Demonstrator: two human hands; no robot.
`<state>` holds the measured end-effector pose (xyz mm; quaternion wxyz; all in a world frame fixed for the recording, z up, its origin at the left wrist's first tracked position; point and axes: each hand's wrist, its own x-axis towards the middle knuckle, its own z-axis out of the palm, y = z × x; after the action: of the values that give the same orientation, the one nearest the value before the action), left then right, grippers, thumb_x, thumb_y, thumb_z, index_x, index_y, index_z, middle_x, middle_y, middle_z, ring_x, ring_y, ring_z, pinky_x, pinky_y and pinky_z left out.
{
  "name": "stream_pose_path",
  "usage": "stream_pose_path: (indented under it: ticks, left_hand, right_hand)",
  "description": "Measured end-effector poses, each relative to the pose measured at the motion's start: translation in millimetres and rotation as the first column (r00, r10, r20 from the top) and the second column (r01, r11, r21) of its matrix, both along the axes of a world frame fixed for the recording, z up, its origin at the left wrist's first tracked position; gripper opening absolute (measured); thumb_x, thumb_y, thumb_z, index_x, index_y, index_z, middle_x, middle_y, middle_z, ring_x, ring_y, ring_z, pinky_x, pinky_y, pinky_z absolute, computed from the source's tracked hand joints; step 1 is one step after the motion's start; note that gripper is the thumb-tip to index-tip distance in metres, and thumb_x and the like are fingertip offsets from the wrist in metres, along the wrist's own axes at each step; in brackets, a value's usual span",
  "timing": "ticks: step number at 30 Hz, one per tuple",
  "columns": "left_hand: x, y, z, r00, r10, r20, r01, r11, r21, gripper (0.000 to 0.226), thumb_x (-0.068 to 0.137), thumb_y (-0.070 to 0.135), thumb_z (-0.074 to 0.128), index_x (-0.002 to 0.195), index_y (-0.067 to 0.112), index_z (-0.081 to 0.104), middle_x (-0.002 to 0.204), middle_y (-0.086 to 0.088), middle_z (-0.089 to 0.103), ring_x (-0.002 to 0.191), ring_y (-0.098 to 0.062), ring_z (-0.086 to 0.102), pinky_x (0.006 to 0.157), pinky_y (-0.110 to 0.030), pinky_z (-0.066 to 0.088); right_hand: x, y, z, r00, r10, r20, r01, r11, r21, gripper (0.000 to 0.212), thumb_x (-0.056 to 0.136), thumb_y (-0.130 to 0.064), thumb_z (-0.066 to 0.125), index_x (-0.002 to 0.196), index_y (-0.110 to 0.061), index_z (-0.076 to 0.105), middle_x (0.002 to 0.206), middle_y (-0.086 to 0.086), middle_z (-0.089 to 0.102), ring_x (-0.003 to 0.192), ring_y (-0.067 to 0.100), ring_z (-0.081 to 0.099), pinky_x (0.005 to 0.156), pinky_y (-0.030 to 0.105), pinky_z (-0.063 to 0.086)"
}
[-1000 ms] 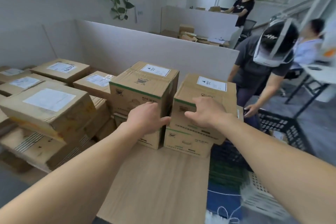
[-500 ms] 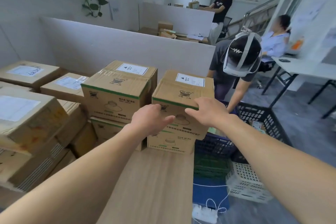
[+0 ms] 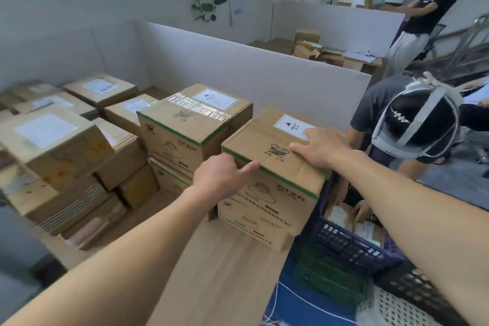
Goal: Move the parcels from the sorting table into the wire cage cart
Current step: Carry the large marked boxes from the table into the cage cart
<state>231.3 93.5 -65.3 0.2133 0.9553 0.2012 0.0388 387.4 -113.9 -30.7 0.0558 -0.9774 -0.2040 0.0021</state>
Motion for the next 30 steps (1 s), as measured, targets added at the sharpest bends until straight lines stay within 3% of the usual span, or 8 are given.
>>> stream_pose_path:
  ticks: [2,6,11,14,20,24,28,30]
  left_hand:
    - [-1,-6,-2,0.999,0.046,-0.022,-0.047,0.998,-0.031,0.075,0.074,0.091,0.033,0.075,0.023,0.064,0.06,0.008,0.065,0.054,-0.012,0.063,0.044,-0.026,0.043]
    - [-6,-15,-2,0.993,0.11,-0.038,-0.112,0.993,-0.046,0.079,0.075,0.092,0.032,0.078,0.021,0.067,0.065,0.006,0.067,0.059,-0.014,0.065,0.049,-0.031,0.051]
    - [-10,-26,3,0.986,0.16,-0.046,-0.165,0.978,-0.13,0.069,0.082,0.084,0.041,0.083,0.021,0.069,0.07,0.005,0.07,0.062,-0.014,0.068,0.048,-0.031,0.052]
    - [-11,-36,6,0.984,0.171,-0.046,-0.177,0.966,-0.187,0.069,0.082,0.083,0.044,0.087,0.019,0.069,0.077,0.004,0.072,0.067,-0.016,0.07,0.062,-0.04,0.062]
    - [-34,-48,5,0.969,0.246,-0.009,-0.241,0.937,-0.253,0.062,0.083,0.079,0.052,0.099,0.021,0.067,0.085,0.007,0.069,0.075,-0.015,0.064,0.064,-0.033,0.056]
    - [-64,-54,1,0.957,0.28,0.069,-0.227,0.879,-0.419,0.059,0.086,0.067,0.061,0.126,0.025,0.067,0.119,0.007,0.07,0.101,-0.019,0.064,0.088,-0.036,0.056]
    - [-118,-55,-6,0.943,0.313,0.111,-0.214,0.829,-0.517,0.037,0.087,0.054,0.068,0.116,0.031,0.068,0.113,0.013,0.07,0.087,-0.004,0.061,0.07,-0.025,0.051]
    - [-150,-53,-11,0.927,0.359,0.108,-0.248,0.803,-0.541,0.032,0.086,0.053,0.07,0.112,0.034,0.068,0.099,0.018,0.068,0.082,0.0,0.06,0.072,-0.028,0.055]
  right_hand:
    - [16,-2,0,1.0,0.019,-0.022,-0.019,1.0,-0.016,0.047,0.085,-0.071,0.047,0.097,-0.026,0.055,0.109,0.0,0.063,0.097,0.028,0.054,0.084,0.042,0.045]
    - [40,-3,1,0.996,0.054,-0.072,-0.054,0.999,0.003,0.053,0.085,-0.074,0.047,0.117,-0.032,0.055,0.121,-0.001,0.063,0.11,0.029,0.057,0.096,0.047,0.045]
    - [52,-9,0,0.995,0.042,-0.09,-0.044,0.999,-0.019,0.068,0.076,-0.083,0.042,0.12,-0.033,0.053,0.121,0.002,0.063,0.11,0.031,0.056,0.091,0.045,0.042]
    - [47,-14,-3,0.998,0.018,-0.059,-0.019,1.0,-0.019,0.079,0.07,-0.087,0.04,0.123,-0.031,0.054,0.123,0.006,0.062,0.113,0.035,0.056,0.093,0.046,0.045]
    - [19,-19,-8,0.996,0.03,-0.081,-0.025,0.998,0.052,0.066,0.078,-0.08,0.045,0.111,-0.024,0.056,0.11,0.002,0.066,0.092,0.028,0.056,0.07,0.038,0.04]
    - [-23,-16,-8,0.997,0.048,-0.055,-0.042,0.993,0.114,0.061,0.08,-0.079,0.048,0.106,-0.025,0.059,0.101,-0.001,0.067,0.088,0.026,0.06,0.067,0.037,0.041]
    - [-80,-15,-3,0.997,0.08,-0.022,-0.077,0.989,0.127,0.058,0.08,-0.078,0.051,0.103,-0.026,0.058,0.094,-0.002,0.064,0.084,0.026,0.058,0.063,0.036,0.039]
    - [-111,-11,-1,0.993,0.116,-0.028,-0.111,0.986,0.128,0.056,0.08,-0.078,0.052,0.102,-0.027,0.058,0.094,-0.003,0.064,0.085,0.026,0.058,0.063,0.036,0.038]
